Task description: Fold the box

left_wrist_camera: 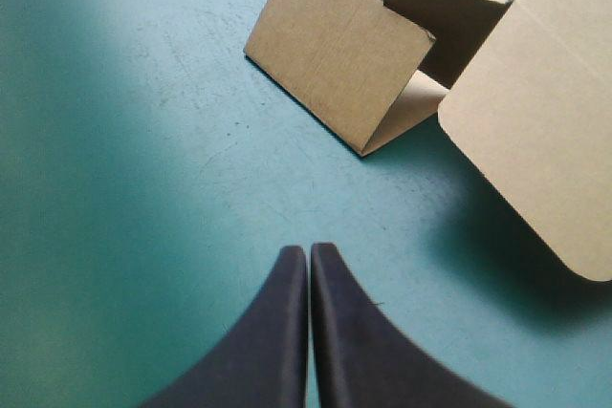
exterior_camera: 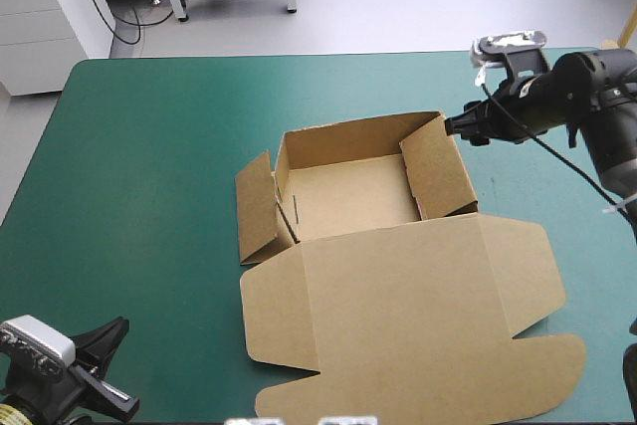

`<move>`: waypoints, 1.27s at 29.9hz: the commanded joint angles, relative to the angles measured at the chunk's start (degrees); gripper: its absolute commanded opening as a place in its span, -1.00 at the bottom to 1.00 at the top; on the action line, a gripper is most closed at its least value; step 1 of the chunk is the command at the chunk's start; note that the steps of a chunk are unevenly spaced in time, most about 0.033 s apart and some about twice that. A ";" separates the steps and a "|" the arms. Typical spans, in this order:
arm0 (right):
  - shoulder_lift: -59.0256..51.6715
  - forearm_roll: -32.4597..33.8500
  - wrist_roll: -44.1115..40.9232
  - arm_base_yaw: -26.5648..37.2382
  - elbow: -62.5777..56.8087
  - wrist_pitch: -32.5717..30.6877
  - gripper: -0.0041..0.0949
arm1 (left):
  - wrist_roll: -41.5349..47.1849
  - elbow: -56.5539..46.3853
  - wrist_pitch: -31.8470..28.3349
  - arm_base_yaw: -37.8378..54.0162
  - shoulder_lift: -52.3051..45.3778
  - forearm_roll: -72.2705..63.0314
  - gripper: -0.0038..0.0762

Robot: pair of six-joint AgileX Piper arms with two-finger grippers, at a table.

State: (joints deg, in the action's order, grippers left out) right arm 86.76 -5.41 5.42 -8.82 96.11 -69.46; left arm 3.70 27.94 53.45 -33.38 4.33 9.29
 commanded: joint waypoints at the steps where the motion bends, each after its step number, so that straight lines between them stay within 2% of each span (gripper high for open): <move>1: 1.19 0.36 0.56 0.06 -2.43 2.52 0.22 | 0.58 1.38 -3.91 0.09 0.77 0.36 -0.92; 10: 13.80 0.48 0.56 0.06 -3.89 2.46 0.21 | 0.58 1.38 -3.91 0.09 0.77 -0.02 -0.92; 13: 16.99 0.48 -0.53 0.06 -3.89 2.46 0.12 | 0.58 1.38 -3.91 0.09 0.77 -0.02 -0.92; 16: 17.96 0.48 -0.96 0.06 -3.89 2.46 -0.23 | 0.58 1.38 -3.91 0.09 0.77 -0.02 -0.92; 17: 17.96 0.48 -0.96 0.06 -3.89 2.46 -0.46 | 0.58 1.38 -3.91 0.09 0.77 -0.02 -0.92; 20: 17.44 1.04 -1.07 0.06 -3.38 2.56 -0.95 | 0.58 1.38 -3.91 0.09 0.77 -0.02 -0.92; 28: 12.91 1.14 -1.24 0.06 0.08 2.46 -0.96 | 0.58 1.38 -3.91 0.09 0.77 -0.02 -0.92; 38: -2.34 2.66 -1.40 0.06 1.07 2.46 -0.96 | 1.91 1.38 -3.91 0.09 0.77 0.37 -0.92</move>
State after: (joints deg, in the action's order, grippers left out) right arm 91.29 -3.11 4.33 -8.93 95.06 -68.34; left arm 4.08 27.94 53.45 -33.38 4.33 9.10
